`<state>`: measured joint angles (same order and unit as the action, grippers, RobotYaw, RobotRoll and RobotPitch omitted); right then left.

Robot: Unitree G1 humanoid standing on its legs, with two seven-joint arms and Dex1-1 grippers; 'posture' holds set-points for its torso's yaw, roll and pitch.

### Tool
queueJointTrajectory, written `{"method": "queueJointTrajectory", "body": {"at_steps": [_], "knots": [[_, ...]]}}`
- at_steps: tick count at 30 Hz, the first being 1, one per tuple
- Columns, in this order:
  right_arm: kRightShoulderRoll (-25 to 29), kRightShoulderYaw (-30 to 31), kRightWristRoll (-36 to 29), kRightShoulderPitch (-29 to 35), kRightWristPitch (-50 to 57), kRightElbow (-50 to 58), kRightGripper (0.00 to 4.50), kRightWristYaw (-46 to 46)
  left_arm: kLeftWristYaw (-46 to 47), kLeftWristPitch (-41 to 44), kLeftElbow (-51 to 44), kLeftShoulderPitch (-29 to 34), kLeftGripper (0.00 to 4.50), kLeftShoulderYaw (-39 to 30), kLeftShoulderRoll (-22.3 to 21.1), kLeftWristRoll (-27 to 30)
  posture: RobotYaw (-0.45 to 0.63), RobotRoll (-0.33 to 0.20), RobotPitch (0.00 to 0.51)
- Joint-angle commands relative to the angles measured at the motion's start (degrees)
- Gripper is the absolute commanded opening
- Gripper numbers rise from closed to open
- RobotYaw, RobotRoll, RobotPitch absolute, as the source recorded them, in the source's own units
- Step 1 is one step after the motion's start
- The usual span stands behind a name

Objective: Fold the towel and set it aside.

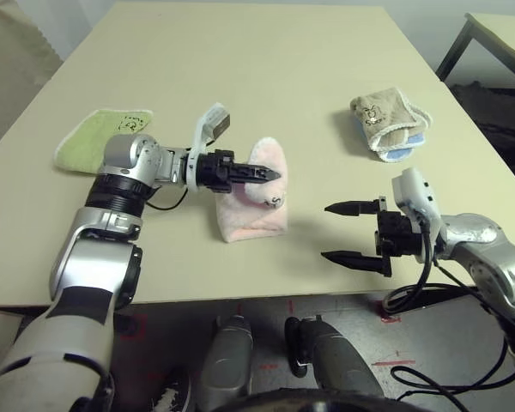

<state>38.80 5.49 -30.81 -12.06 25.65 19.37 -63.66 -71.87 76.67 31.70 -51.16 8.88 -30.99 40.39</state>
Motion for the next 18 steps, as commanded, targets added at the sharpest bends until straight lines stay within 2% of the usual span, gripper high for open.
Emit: {"method": "queueJointTrajectory", "body": {"at_steps": [1, 9, 13, 17, 18], "knots": [[-0.16, 0.49, -0.37, 0.05, 0.80, 1.10, 4.50, 0.40, 0.98, 0.09, -1.66, 1.52, 1.76, 0.12, -0.01, -0.91, -0.02, 0.000, 0.164], [-0.48, 1.27, 0.16, -1.01, 0.82, 0.18, 4.50, 0.18, 2.36, 0.57, -3.25, 2.74, 4.48, -1.96, -0.31, -0.20, -0.01, 0.000, 0.164], [-0.87, 1.61, 0.35, -1.37, 1.01, 0.22, 4.50, 0.61, 4.08, 0.21, -3.52, 2.32, 4.48, -5.95, -0.04, 0.67, -0.01, 0.000, 0.164], [-0.87, 1.66, 1.49, -2.81, 1.68, 0.19, 4.50, 2.31, 1.65, -4.37, -7.63, 3.44, 4.48, -7.99, -3.22, 0.72, 0.00, 0.000, 0.165], [-0.79, 2.14, 2.21, -4.49, 2.36, -0.31, 4.50, 2.92, 0.00, -7.80, -10.02, 4.35, 4.48, -8.34, -4.72, 0.36, 0.01, 0.000, 0.166]]}}
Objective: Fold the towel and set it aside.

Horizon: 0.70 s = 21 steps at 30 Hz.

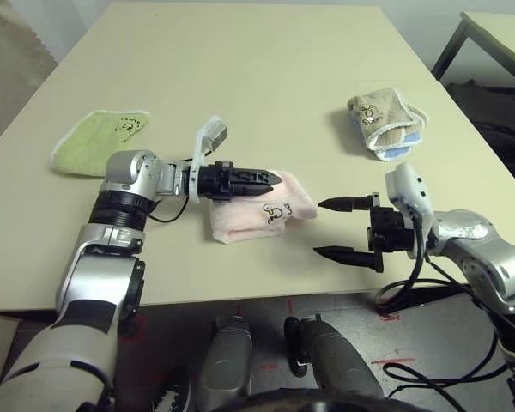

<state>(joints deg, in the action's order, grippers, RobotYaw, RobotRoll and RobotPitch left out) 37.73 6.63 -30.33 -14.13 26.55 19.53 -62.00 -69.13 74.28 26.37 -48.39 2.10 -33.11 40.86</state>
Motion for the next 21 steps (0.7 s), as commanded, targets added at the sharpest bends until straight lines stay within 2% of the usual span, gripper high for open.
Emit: {"method": "queueJointTrajectory", "body": {"at_steps": [1, 3, 4, 7, 12, 13, 17, 18, 21], "knots": [[0.34, 1.37, 2.23, -3.66, 1.97, -0.85, 4.50, 1.72, -3.94, -7.96, -6.41, 2.29, 4.48, -1.77, -3.69, -0.36, 0.01, 0.000, 0.166], [-0.21, 2.30, 2.74, -6.50, 3.04, -2.24, 4.50, 2.11, -6.62, -15.38, -9.43, 4.34, 4.48, -2.34, -5.61, -1.61, 0.01, 0.000, 0.168], [-1.35, 2.82, 1.80, -8.68, 3.74, -3.61, 4.35, 1.35, -7.88, -17.10, -10.60, 5.24, 4.50, -3.18, -6.72, -1.28, 0.02, 0.000, 0.168], [-5.26, 5.25, 1.41, -14.92, 5.01, -8.56, 3.69, -0.34, -10.50, -27.02, -16.93, 10.40, 3.86, -4.15, -9.59, -3.23, 0.04, 0.000, 0.168], [-10.14, 8.27, 3.96, -19.29, 2.91, -17.28, 1.71, -2.22, -13.08, -42.70, -27.91, 21.39, 2.07, -4.11, -9.53, -6.36, 0.10, 0.000, 0.171], [-10.81, 8.66, 4.37, -19.61, 2.38, -18.65, 1.45, -2.66, -13.06, -44.68, -29.05, 23.08, 1.75, -3.86, -9.26, -6.95, 0.11, 0.000, 0.171], [-14.23, 11.24, 6.95, -20.11, -0.69, -23.64, 0.00, -4.27, -9.62, -50.98, -33.88, 30.56, 0.34, -3.72, -5.09, -7.75, 0.13, 0.000, 0.168], [-14.59, 11.49, 7.37, -20.10, -1.11, -24.13, 0.00, -4.61, -9.08, -51.92, -34.27, 31.32, 0.03, -3.61, -4.61, -8.18, 0.13, 0.000, 0.168], [-15.19, 12.15, 8.50, -19.73, -2.23, -25.08, 0.00, -5.43, -7.26, -55.75, -32.69, 32.91, 0.03, -3.90, -3.54, -10.09, 0.13, 0.000, 0.168]]}}
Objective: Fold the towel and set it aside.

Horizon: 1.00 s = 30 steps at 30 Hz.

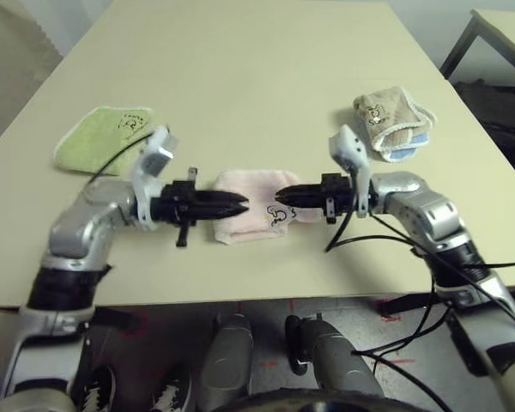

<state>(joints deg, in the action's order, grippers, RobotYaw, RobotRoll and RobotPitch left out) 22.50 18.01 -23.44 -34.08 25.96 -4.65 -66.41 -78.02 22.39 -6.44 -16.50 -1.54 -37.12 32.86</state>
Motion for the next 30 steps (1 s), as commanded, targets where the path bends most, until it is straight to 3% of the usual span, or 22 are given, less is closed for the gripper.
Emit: {"method": "queueJointTrajectory", "body": {"at_steps": [1, 7, 13, 17, 25, 30], "knots": [[-0.07, 0.82, 1.94, 0.29, -2.05, -1.30, 0.00, -1.23, 2.31, -5.37, 1.12, 1.29, 0.03, -0.21, 0.75, -2.91, 0.13, 0.000, 0.168], [-1.35, 0.38, 3.28, -0.24, -3.88, -4.23, 0.00, -0.89, 4.07, -16.20, 5.87, 3.27, 0.03, 3.90, 1.56, -10.89, 0.12, 0.000, 0.164], [-2.70, 1.09, 6.75, -0.09, -7.10, -7.99, 0.00, 0.63, 7.42, -21.96, 9.46, 4.76, 0.03, 4.51, 2.85, -14.51, 0.12, 0.000, 0.158], [-1.75, 1.04, 10.23, 0.92, -11.38, -11.02, 0.00, 1.58, 7.56, -25.04, 11.64, 7.46, 0.03, 4.38, 0.92, -16.13, 0.13, 0.000, 0.155], [5.87, -3.51, 7.97, 3.19, -9.83, -5.33, 0.00, -1.69, 5.58, -24.56, 9.49, 12.48, 0.03, -1.97, -6.21, -11.41, 0.14, 0.000, 0.152], [7.09, -5.84, 4.63, 1.27, -5.12, -0.16, 0.00, -2.49, 4.63, -20.00, 5.92, 10.56, 0.03, -5.57, -9.19, -6.30, 0.13, 0.000, 0.151]]}}
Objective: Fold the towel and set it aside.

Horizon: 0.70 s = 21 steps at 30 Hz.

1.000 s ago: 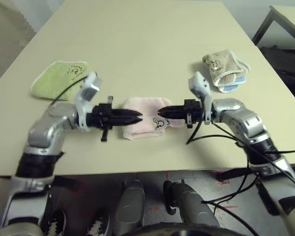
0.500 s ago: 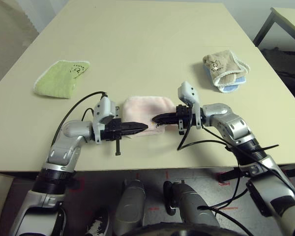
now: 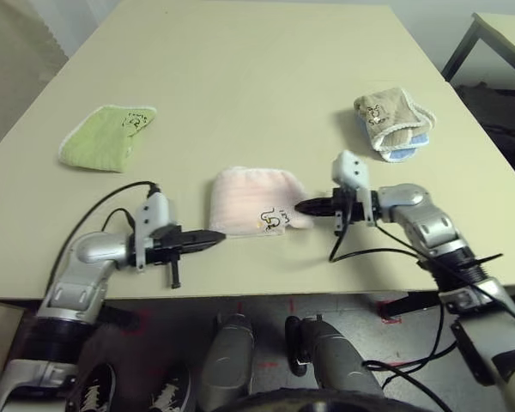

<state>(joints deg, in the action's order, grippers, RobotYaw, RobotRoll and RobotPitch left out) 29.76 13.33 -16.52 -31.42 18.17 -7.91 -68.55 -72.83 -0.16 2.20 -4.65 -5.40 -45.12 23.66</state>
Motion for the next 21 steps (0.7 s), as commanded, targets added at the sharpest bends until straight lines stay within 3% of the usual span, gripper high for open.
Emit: {"method": "queueJointTrajectory", "body": {"at_steps": [1, 6, 13, 18, 21], "knots": [[-1.07, -1.45, -2.94, -2.64, 3.66, 3.80, 0.00, 0.24, 0.12, 3.89, -3.38, -3.16, 0.03, -2.15, -1.25, 3.85, 0.13, 0.000, 0.151], [-8.47, -1.20, -3.77, -8.78, 6.18, 2.02, 0.00, 4.85, 4.83, 9.08, -3.06, -14.23, 0.03, -0.08, 2.24, 4.79, 0.14, 0.000, 0.148], [-16.12, 0.84, 2.98, -10.39, -2.53, -13.84, 0.00, 10.22, 10.10, 6.23, 7.65, -20.24, 0.03, 6.49, 9.30, -4.58, 0.13, 0.000, 0.148], [-15.83, 1.04, 7.55, -10.14, -8.54, -21.80, 0.00, 12.03, 12.88, 5.44, 14.63, -21.42, 0.03, 7.14, 9.79, -8.77, 0.13, 0.000, 0.153], [-13.24, 0.29, 8.13, -9.38, -8.80, -22.07, 0.00, 11.13, 12.95, 4.17, 17.31, -20.43, 0.03, 6.74, 7.97, -10.55, 0.14, 0.000, 0.155]]}}
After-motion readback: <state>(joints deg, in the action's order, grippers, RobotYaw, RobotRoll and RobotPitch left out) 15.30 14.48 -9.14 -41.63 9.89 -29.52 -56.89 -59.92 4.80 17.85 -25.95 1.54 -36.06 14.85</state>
